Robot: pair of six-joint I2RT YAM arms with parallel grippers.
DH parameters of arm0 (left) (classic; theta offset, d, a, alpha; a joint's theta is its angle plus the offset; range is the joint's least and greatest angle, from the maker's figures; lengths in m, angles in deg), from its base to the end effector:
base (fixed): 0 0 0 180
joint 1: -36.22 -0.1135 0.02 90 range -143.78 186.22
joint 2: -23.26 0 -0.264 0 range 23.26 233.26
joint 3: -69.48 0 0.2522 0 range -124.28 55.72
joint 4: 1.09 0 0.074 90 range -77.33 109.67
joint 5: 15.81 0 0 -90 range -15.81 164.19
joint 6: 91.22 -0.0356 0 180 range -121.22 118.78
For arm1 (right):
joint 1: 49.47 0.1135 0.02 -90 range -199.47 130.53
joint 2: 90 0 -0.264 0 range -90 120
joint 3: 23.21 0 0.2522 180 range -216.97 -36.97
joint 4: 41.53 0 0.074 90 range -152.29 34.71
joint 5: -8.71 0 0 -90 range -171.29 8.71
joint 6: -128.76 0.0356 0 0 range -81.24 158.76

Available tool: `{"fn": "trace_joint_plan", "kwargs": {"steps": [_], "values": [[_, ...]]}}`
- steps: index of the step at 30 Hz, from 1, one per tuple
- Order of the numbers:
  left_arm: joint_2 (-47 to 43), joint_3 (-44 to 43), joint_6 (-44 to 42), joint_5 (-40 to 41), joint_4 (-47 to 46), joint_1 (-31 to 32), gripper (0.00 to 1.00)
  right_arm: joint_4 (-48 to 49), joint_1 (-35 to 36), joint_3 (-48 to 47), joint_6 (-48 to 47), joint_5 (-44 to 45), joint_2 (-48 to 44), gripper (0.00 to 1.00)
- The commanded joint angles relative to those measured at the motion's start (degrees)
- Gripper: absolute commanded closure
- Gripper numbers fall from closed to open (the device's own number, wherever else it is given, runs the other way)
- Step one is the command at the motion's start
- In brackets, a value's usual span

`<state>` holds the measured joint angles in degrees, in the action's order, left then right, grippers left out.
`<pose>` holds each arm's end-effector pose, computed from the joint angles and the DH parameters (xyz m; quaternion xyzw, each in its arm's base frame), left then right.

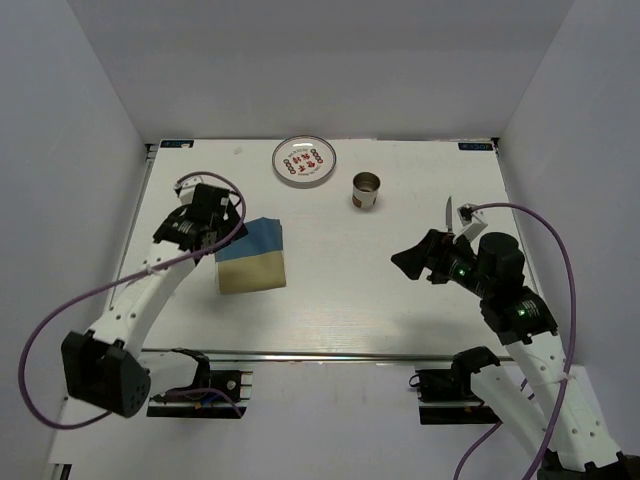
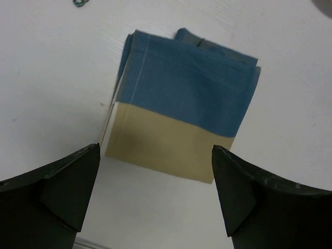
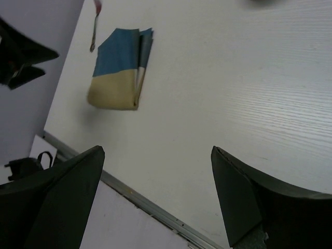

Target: Set the dinner table for one person

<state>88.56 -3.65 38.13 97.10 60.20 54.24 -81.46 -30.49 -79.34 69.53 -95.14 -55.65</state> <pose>0.2165 -0.0558 0.3019 -0.2334 0.9031 0.0180 0.3601 0.1290 0.0534 0.3222 0.0122 0.8069 0.3336 0.4873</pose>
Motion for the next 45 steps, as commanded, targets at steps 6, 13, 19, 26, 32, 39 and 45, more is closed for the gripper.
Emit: {"fn": "trace_joint_plan", "kwargs": {"steps": [6,13,19,26,32,39,45], "values": [[20.2,-18.4,3.9,0.1,-0.6,-1.5,0.02,6.7,-0.1,2.2,-3.3,-12.3,0.5,0.11],[37.3,-29.6,19.4,-1.9,6.5,-2.6,0.02,7.6,-0.1,4.7,-2.6,-13.0,-0.6,0.11],[41.8,-31.2,27.8,0.3,6.6,-2.6,0.02,6.0,0.1,4.8,-2.8,-13.7,-1.4,0.11],[45.2,-26.9,29.0,-4.8,3.9,-2.6,0.15,4.4,-0.1,4.5,-3.7,-10.8,-2.2,0.11],[45.4,-25.3,26.6,-8.1,0.6,-2.6,0.49,3.4,-0.1,2.8,-3.6,-10.2,-1.7,0.11],[43.8,-33.5,22.2,-9.5,-0.7,-2.6,1.0,3.1,-0.1,2.1,-3.3,-9.2,-2.2,0.11],[51.6,-58.4,14.5,-9.7,-1.1,-2.6,1.0,2.5,-0.1,1.0,-3.4,-8.3,-2.0,0.11]]}}
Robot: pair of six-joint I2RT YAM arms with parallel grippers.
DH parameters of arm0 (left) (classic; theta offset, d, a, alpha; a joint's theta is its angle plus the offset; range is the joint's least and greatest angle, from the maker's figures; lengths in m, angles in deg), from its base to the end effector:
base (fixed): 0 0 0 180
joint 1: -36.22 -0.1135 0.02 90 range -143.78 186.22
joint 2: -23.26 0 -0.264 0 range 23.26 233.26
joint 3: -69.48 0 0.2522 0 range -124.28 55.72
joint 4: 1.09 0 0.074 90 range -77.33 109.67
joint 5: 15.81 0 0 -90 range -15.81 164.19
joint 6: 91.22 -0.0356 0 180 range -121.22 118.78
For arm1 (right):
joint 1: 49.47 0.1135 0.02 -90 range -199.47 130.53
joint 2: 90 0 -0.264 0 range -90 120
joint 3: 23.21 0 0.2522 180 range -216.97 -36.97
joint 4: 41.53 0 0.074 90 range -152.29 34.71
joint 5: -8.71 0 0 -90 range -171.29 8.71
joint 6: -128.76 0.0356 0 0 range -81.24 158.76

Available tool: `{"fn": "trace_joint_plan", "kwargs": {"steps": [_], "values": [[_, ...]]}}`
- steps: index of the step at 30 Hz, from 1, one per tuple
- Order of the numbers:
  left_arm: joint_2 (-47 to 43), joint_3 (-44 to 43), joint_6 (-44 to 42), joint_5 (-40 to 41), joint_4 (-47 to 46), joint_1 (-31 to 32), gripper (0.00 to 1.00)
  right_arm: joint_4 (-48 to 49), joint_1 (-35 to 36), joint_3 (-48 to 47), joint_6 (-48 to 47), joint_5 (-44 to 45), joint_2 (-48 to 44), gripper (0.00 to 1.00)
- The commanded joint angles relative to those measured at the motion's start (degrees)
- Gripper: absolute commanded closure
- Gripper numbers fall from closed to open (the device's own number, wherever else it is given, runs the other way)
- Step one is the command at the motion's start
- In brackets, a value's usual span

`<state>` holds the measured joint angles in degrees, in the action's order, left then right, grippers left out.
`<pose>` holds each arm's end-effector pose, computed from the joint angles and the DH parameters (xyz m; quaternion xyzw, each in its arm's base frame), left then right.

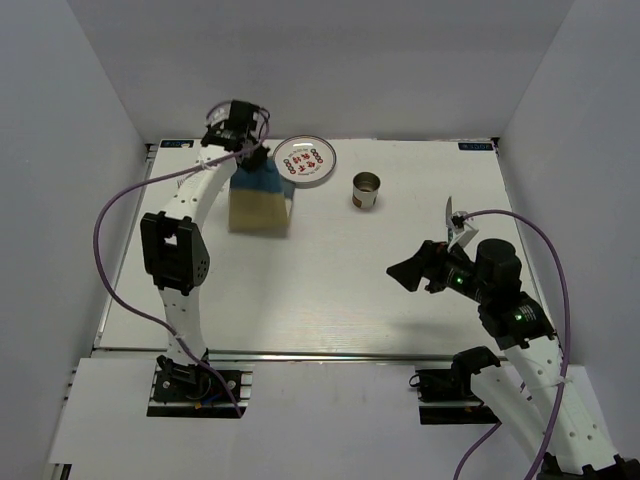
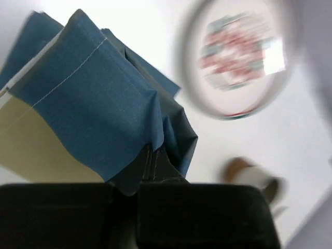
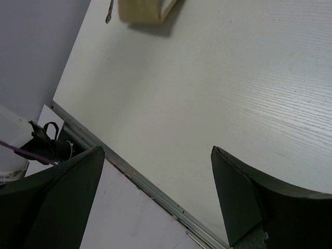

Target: Set the dinner table for one person

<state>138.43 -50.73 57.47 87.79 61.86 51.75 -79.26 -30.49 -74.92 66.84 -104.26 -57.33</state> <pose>0.4273 -0.1101 0.2826 -0.3814 0.8754 -0.0748 0.2875 0.1253 0.0578 0.3041 -0.0525 0.8030 0.3764 0.4591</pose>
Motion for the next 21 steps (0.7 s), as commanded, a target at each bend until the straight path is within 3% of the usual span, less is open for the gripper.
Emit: {"fn": "trace_joint_plan", "kwargs": {"steps": [1,5,9,10,13,16,21], "values": [[2.7,-14.1,-5.2,-0.5,-2.4,-0.1,1.0,-0.6,-0.3,-4.0,-1.0,1.9,-0.3,0.11],[-1.4,-9.7,-3.9,-1.1,-6.7,0.6,1.0,-2.3,-0.1,-6.5,-2.0,4.0,-0.4,0.11],[-13.1,13.1,-2.2,-5.3,-19.4,2.1,1.0,-1.7,-0.2,-6.3,-1.5,2.7,-0.8,0.11],[-17.8,22.2,-1.6,-5.6,-23.0,3.4,1.0,-1.6,-0.2,-5.7,-1.4,2.2,-0.8,0.11],[-25.7,36.7,2.7,-3.7,-26.1,5.7,1.0,-1.2,-0.2,-4.9,-0.8,1.6,-0.6,0.11],[-33.6,48.4,8.8,-0.7,-27.4,8.2,1.0,-0.3,-0.1,-3.7,-0.2,0.9,-0.8,0.11],[-44.4,59.9,13.5,1.0,-25.9,11.4,1.0,1.5,0.0,-2.2,0.2,0.3,-0.6,0.11]]}}
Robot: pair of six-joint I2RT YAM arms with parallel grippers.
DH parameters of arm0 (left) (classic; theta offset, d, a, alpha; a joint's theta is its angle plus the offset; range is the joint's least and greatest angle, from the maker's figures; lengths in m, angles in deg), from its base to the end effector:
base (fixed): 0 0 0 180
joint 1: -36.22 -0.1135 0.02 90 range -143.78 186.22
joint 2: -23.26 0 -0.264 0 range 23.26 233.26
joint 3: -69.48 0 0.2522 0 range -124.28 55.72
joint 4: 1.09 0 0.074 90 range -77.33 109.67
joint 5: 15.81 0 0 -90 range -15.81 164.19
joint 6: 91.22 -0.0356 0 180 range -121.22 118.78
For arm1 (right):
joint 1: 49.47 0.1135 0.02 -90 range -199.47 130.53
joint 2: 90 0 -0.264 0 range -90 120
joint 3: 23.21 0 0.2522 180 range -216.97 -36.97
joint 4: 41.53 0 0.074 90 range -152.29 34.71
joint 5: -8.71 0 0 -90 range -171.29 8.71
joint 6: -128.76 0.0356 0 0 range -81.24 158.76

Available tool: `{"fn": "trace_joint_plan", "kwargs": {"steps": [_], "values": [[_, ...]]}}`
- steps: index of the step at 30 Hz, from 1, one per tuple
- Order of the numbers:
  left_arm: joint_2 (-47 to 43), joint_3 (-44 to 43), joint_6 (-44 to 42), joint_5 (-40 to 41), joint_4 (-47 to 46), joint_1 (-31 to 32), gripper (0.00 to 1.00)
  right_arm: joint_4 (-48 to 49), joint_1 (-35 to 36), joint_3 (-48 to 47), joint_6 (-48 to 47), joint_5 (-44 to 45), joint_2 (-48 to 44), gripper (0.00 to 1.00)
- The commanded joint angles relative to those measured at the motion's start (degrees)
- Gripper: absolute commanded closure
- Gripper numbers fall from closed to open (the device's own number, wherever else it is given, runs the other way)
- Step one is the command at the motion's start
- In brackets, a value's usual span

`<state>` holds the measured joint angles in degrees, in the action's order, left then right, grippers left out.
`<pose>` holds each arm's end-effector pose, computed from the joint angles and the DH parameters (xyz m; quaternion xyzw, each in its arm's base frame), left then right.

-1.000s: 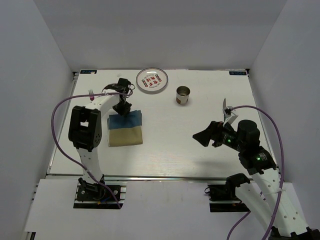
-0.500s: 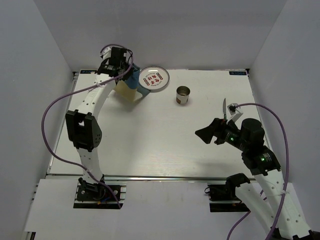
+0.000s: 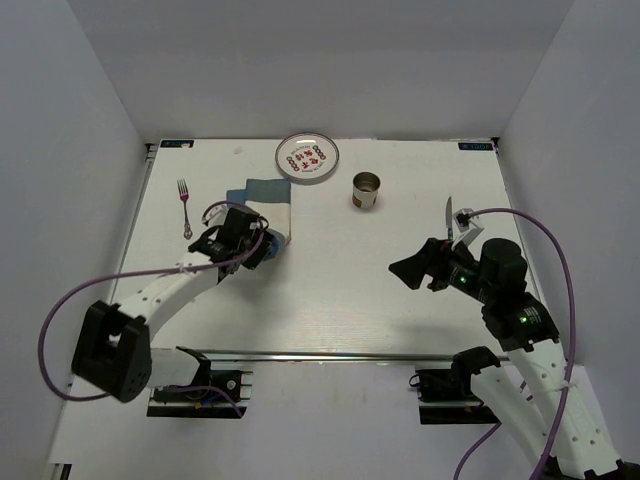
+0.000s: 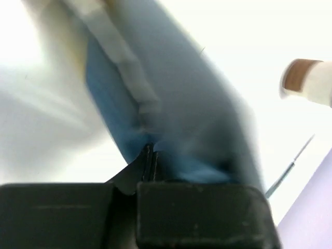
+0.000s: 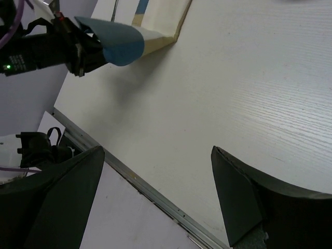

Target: Set the dinner table for one person

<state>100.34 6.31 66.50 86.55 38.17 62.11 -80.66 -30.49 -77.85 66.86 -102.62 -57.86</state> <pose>0.2471 -0.1115 0.2231 -0.3685 0.8690 -0.1590 0.2894 0.1207 0.0552 0.3198 -0.0476 0.7944 0.3705 0.4790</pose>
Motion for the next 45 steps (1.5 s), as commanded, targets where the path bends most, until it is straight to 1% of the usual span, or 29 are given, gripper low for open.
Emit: {"fn": "trace_joint_plan", "kwargs": {"steps": [1,4,5,6,7,8,9,10,14,16,18,19,21,23,24,25,26,29,30,32,33,34,35,36,37,38,41,43,45], "values": [[-9.4,5.2,4.3,2.0,-2.0,1.1,1.0,3.3,-0.1,0.8,-0.2,-1.7,0.4,0.11],[-12.8,6.7,3.7,1.2,2.5,2.3,0.98,2.9,0.1,0.1,-3.6,-3.1,1.8,0.11],[-14.9,8.4,3.4,0.6,3.1,2.3,0.86,2.3,0.0,-0.5,-4.2,-2.5,3.0,0.11],[-16.2,9.6,3.1,-0.3,3.9,3.0,0.55,1.7,0.1,-0.8,-4.6,-1.3,3.7,0.11],[-17.3,10.9,3.1,-2.2,4.3,3.5,0.38,1.5,0.1,-0.9,-5.0,-0.8,5.1,0.11],[-19.8,13.5,3.1,-3.6,4.5,3.6,0.28,1.8,0.1,-0.8,-5.1,-1.1,5.7,0.11],[-20.9,15.0,3.3,-4.6,4.6,4.3,0.12,2.4,0.1,-0.6,-5.1,-1.5,6.4,0.11],[-22.0,16.3,3.2,-6.3,4.6,4.3,0.08,3.6,0.4,-0.4,-5.0,-1.9,8.0,0.11],[-28.0,18.8,2.7,-6.2,12.0,5.9,0.07,6.1,1.0,-0.6,-4.6,-2.2,12.4,0.11],[-34.5,17.8,2.8,-4.5,19.5,5.9,0.07,7.9,1.7,-0.4,-5.1,-2.8,15.4,0.11],[-41.5,14.3,2.7,-1.0,26.9,5.9,0.06,11.0,3.3,-0.3,-7.3,-1.6,18.7,0.11],[-43.6,12.6,2.2,0.1,28.9,5.9,0.06,11.4,4.0,-0.9,-8.1,0.3,23.3,0.11],[-46.1,9.0,0.2,3.2,32.6,5.9,0.02,10.3,5.4,-3.2,-9.3,3.6,28.2,0.11],[-45.7,2.6,-3.6,5.6,35.5,5.4,0.02,11.6,9.6,-6.6,-9.4,5.7,33.2,0.11],[-44.7,0.3,-4.4,8.4,39.7,4.9,0.02,11.8,11.8,-7.8,-9.1,6.9,34.6,0.11],[-43.2,-4.2,-5.1,10.3,42.0,4.9,0.02,12.0,14.7,-11.2,-9.0,7.8,37.9,0.11],[-39.6,-6.0,-5.1,12.0,44.0,4.9,0.02,11.8,16.2,-13.3,-9.1,9.9,39.7,0.11],[-33.3,-12.9,-3.0,18.3,53.0,4.9,0.02,9.8,23.6,-23.3,-9.8,14.6,48.7,0.11],[-31.7,-15.0,0.2,21.4,55.2,4.9,0.02,8.8,26.3,-25.6,-9.9,16.0,51.1,0.11],[-30.4,-19.9,-0.9,22.8,55.5,4.9,0.02,8.2,29.1,-32.4,-10.3,18.7,57.0,0.11],[-30.8,-21.0,-0.3,23.1,55.5,4.9,0.02,7.4,32.7,-34.8,-10.3,19.9,60.9,0.11],[-32.8,-22.6,1.2,23.2,55.5,4.9,0.02,6.8,35.2,-39.7,-10.4,23.0,64.9,0.11],[-33.9,-23.1,1.6,23.6,55.2,4.9,0.02,5.9,36.2,-42.5,-10.1,24.9,64.9,0.11],[-35.4,-23.3,1.7,24.2,54.6,4.9,0.02,3.6,38.2,-45.5,-9.9,27.1,69.4,0.11],[-36.7,-23.8,1.5,24.6,52.7,4.9,0.02,2.6,39.1,-50.8,-8.9,31.2,71.7,0.11],[-39.9,-23.7,0.2,24.8,51.3,5.4,0.02,1.7,40.6,-53.1,-8.0,33.3,73.7,0.11],[-44.0,-23.4,-3.0,24.3,47.1,5.4,0.02,1.2,43.1,-58.9,-5.1,36.0,81.6,0.11],[-44.5,-24.2,-3.4,24.3,47.6,5.4,0.02,0.3,44.1,-62.2,-4.3,37.3,84.6,0.11],[-44.3,-24.9,-4.5,24.3,47.9,5.4,0.02,-1.8,46.2,-69.4,-3.8,38.1,89.7,0.11]]}}
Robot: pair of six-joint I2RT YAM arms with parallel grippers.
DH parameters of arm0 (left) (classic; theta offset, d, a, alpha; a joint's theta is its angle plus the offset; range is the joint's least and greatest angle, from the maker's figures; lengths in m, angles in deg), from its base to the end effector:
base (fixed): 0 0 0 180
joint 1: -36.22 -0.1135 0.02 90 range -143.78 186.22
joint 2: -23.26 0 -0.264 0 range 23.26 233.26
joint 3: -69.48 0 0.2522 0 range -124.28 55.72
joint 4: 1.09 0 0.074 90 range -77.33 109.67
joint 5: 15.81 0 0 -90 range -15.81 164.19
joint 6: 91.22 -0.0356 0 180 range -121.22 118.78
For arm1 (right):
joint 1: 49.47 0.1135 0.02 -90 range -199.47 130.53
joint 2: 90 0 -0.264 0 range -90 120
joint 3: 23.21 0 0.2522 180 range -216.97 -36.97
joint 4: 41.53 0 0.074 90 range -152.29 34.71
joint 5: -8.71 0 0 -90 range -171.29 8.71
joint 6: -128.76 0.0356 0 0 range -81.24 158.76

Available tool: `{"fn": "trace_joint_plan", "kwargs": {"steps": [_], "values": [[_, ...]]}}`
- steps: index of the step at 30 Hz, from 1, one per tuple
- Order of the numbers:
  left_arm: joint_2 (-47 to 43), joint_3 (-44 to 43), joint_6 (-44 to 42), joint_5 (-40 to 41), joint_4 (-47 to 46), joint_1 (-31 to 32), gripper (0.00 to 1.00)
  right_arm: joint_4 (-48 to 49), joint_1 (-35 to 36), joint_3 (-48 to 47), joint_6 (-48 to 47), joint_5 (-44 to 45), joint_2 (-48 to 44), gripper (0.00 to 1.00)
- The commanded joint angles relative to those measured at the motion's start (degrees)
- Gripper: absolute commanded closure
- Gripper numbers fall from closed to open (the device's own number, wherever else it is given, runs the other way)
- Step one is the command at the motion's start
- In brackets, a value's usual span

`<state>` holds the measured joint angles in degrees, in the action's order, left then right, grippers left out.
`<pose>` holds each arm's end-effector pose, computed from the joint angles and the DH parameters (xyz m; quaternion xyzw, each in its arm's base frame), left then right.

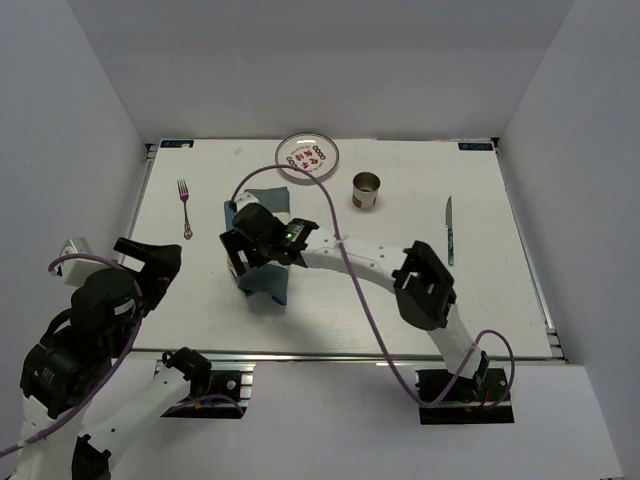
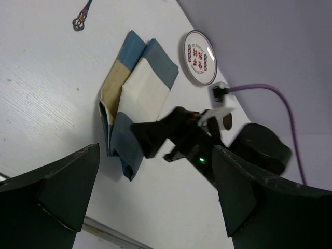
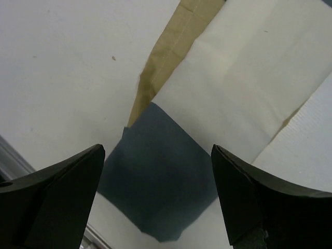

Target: Set the dinner table for one person

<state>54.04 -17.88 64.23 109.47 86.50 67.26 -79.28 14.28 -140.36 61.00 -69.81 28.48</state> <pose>0.0281 0.0071 0.4060 -0.3879 0.7482 -0.1744 0.5092 0.2198 0.4296 0.2711 -0.2781 0.8553 0.2256 0.3744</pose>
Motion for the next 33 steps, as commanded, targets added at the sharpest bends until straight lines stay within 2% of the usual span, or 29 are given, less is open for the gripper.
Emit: {"fn": "trace_joint_plan", "kwargs": {"steps": [1,3,6,9,10,18,19,21,22,24,28,30,33], "values": [[2.0,-0.9,-2.4,1.1,-0.3,0.2,0.02,-6.1,2.0,-9.5,2.1,6.5,5.3,0.11],[1.6,-0.7,-3.7,0.5,-0.8,0.2,0.02,-9.9,3.0,-17.9,2.4,8.5,10.6,0.11],[0.8,0.0,-4.4,-0.2,-1.1,0.2,0.02,-14.2,4.0,-22.9,2.5,10.3,15.1,0.15],[0.0,1.1,-4.5,0.0,-1.2,0.2,0.02,-12.2,4.5,-19.0,2.9,9.6,14.2,0.26],[-0.3,1.4,-4.5,0.0,-1.3,0.2,0.02,-11.7,4.8,-17.7,3.1,10.0,13.5,0.35],[0.2,2.5,-4.9,-0.7,-2.2,0.2,0.02,-11.8,4.7,-15.2,3.1,9.8,11.3,0.47],[0.2,2.3,-4.9,-0.7,-2.2,0.2,0.02,-11.9,4.6,-14.9,3.2,9.4,11.4,0.58],[0.1,2.3,-5.0,-0.7,-2.2,0.2,0.02,-11.8,4.8,-14.3,3.6,9.5,11.1,0.72],[0.1,2.3,-5.0,-0.6,-2.3,0.2,0.02,-11.9,4.7,-14.3,3.6,9.6,10.9,0.85],[0.1,2.3,-5.2,-0.7,-2.5,0.2,0.02,-11.6,4.9,-13.0,4.4,9.8,9.8,0.95],[0.7,3.0,-6.9,-1.4,-4.3,0.2,0.02,-8.8,4.9,-9.9,4.7,9.2,5.3,0.95],[1.8,4.8,-7.7,-2.0,-6.3,0.2,0.02,-7.0,4.6,-6.4,5.0,9.2,3.1,1.0],[4.2,7.1,-8.2,-3.5,-8.6,0.2,0.02,-2.3,3.8,1.9,6.8,10.0,-3.0,1.0]]}}
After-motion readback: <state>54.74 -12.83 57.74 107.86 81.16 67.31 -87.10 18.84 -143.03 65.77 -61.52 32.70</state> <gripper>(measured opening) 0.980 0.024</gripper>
